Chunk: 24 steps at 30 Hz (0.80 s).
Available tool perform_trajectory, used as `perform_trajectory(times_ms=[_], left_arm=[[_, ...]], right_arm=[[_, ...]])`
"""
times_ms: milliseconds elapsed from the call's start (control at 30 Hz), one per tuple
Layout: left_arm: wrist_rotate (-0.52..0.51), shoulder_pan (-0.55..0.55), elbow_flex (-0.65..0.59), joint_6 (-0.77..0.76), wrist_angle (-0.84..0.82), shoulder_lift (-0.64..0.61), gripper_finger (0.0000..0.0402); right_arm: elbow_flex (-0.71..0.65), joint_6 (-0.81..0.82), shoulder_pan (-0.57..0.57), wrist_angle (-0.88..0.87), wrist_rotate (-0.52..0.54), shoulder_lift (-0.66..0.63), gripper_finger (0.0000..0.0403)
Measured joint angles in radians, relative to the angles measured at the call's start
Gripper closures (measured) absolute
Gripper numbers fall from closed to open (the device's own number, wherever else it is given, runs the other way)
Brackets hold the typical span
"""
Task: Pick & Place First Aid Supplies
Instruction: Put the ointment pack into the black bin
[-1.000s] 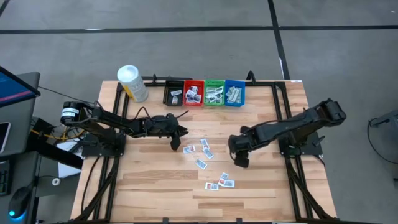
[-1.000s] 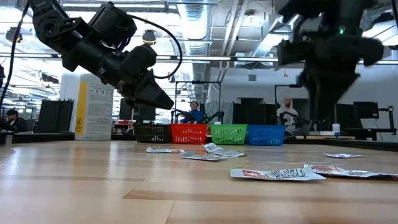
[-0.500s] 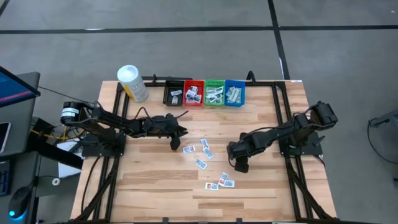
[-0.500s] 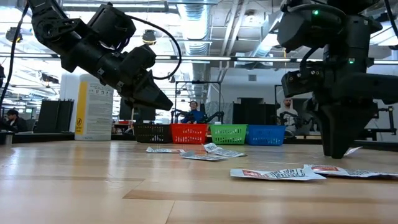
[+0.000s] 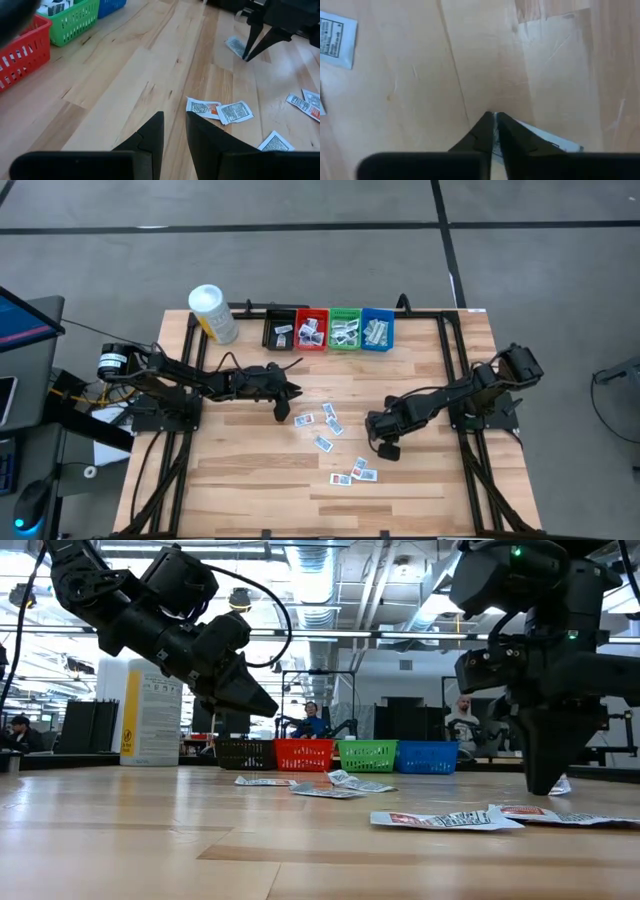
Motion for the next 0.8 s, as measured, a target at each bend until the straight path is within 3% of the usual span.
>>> perform_trajectory(times_ms=[100,467,800], left_arm=[[0.000,0.000,0.000,0.000,0.002,0.000,0.0321],[0.000,0.000,0.000,0.000,0.014,0.000,0.0321],[0.000,0.000,0.000,-0.071,0.071,0.000,0.0321]], right_arm=[[0.000,0.002,0.000,0.000,0.000,-0.013,0.0398],[0.105,0.009,-0.009,0.008,0.019,-0.041,0.0402],[0.285,-0.146,-0.063,0.149,0.013,-0.043,0.0402]])
